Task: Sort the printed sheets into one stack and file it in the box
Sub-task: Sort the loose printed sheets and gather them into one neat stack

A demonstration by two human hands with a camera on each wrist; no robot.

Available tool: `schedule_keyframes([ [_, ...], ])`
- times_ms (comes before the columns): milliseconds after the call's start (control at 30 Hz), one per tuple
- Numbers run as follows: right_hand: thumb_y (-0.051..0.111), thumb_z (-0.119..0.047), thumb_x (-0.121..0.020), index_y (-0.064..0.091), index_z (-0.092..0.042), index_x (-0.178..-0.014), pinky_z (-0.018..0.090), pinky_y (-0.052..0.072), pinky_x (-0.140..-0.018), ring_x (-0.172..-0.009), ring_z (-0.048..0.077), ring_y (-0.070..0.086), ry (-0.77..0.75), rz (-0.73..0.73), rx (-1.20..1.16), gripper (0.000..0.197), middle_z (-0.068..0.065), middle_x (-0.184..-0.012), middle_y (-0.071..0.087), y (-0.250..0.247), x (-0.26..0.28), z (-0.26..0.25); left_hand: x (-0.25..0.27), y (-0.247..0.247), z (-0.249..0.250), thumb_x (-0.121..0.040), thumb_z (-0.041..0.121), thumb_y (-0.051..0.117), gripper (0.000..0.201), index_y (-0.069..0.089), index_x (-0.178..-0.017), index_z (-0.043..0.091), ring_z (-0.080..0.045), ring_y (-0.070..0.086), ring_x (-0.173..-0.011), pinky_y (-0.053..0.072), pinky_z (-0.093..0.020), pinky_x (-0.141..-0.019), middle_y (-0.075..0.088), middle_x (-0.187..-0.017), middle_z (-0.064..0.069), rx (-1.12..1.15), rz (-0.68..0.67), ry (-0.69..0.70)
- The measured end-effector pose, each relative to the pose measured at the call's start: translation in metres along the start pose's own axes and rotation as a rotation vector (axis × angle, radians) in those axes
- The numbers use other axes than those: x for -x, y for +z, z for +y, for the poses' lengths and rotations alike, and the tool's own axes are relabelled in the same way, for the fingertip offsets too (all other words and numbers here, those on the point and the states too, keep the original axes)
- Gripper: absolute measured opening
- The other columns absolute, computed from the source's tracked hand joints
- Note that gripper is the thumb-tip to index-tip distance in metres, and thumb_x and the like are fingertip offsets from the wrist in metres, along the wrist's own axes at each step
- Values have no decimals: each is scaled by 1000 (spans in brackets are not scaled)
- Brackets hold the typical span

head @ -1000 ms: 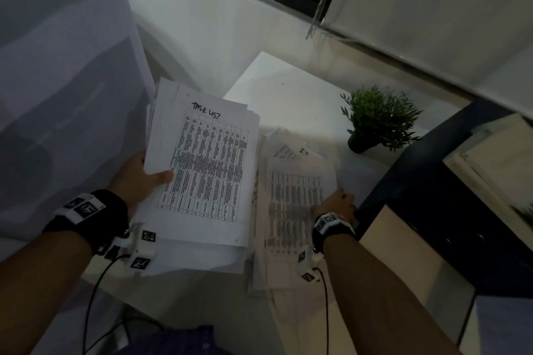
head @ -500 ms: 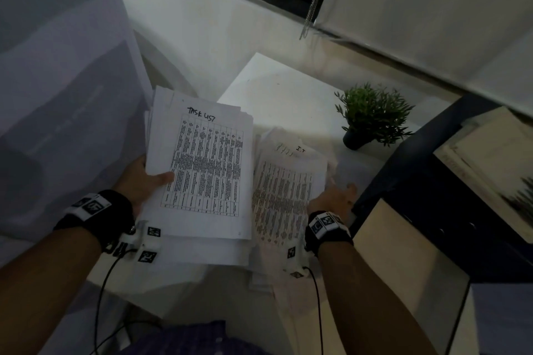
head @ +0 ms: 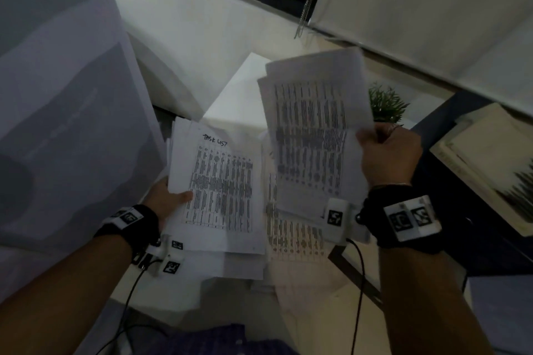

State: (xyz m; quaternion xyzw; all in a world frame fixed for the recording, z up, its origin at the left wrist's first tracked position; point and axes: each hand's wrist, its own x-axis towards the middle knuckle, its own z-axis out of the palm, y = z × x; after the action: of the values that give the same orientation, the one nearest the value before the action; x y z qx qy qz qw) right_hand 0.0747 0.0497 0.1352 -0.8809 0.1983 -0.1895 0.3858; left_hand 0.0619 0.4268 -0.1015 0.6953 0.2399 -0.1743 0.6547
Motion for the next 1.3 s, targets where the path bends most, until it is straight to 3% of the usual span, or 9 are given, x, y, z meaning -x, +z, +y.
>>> schedule_keyframes([
  [133,74,-24,-84,79,-18,-88,37,61,-72,-76,18,73,114,-96,-111,9,0,-81,76,19,-4,16,6,13,0,-78,19,80,52,58,-125,9,-28,62,-105,51,-46,-95,63,-117,-6,-160,23,18],
  [300,66,-15,-91,70,-13,-79,28,45,-69,-78,20,61,284,-349,-3,12,6,-76,66,91,27,57,6,17,-6,-88,25,70,43,59,-127,11,-29,63,-103,52,-40,-92,66,-118,-8,-182,56,4],
  [467,49,-3,-96,57,0,-130,29,49,-88,-111,33,62,412,-575,229,35,17,-130,62,173,72,105,4,21,-6,-82,55,65,59,64,-124,14,-27,63,-106,49,-44,-100,67,-118,-4,-92,107,-44],
  [633,53,-25,-98,16,-14,-157,41,30,-117,-142,37,30,233,-761,432,71,14,-158,25,204,100,103,7,26,-5,-87,17,71,38,62,-122,10,-25,65,-99,52,-36,-90,68,-112,-7,-242,60,126],
  [833,91,-38,-63,14,-24,-156,51,38,-114,-143,28,36,376,-669,-215,122,5,-158,31,161,72,80,38,10,44,-86,16,72,32,65,-117,20,-12,70,-96,56,-38,-91,74,-103,7,-44,-5,276],
  [933,90,-18,-66,57,-17,-131,47,56,-95,-111,20,67,287,-613,-527,73,1,-125,67,129,57,36,60,10,89,-88,13,68,30,63,-115,24,1,69,-91,56,-22,-86,74,-101,9,37,-41,377],
  [1033,83,0,-73,73,-6,-106,39,61,-83,-96,23,73,122,-472,-724,35,7,-105,76,99,48,-9,80,14,132,-89,11,67,33,60,-117,27,7,65,-95,50,-10,-83,71,-102,20,0,-9,575],
  [1200,78,14,-71,75,-13,-93,31,60,-76,-89,19,75,30,-400,-902,34,-1,-94,78,81,64,-34,96,22,156,-81,7,74,49,55,-122,25,9,60,-108,46,-9,-92,66,-111,26,117,118,785],
  [1300,85,5,-69,73,-10,-105,36,62,-76,-93,19,74,105,-425,-774,41,1,-101,77,94,76,-16,81,25,136,-74,10,80,56,58,-125,13,2,64,-107,53,-17,-90,68,-111,18,108,111,679],
])
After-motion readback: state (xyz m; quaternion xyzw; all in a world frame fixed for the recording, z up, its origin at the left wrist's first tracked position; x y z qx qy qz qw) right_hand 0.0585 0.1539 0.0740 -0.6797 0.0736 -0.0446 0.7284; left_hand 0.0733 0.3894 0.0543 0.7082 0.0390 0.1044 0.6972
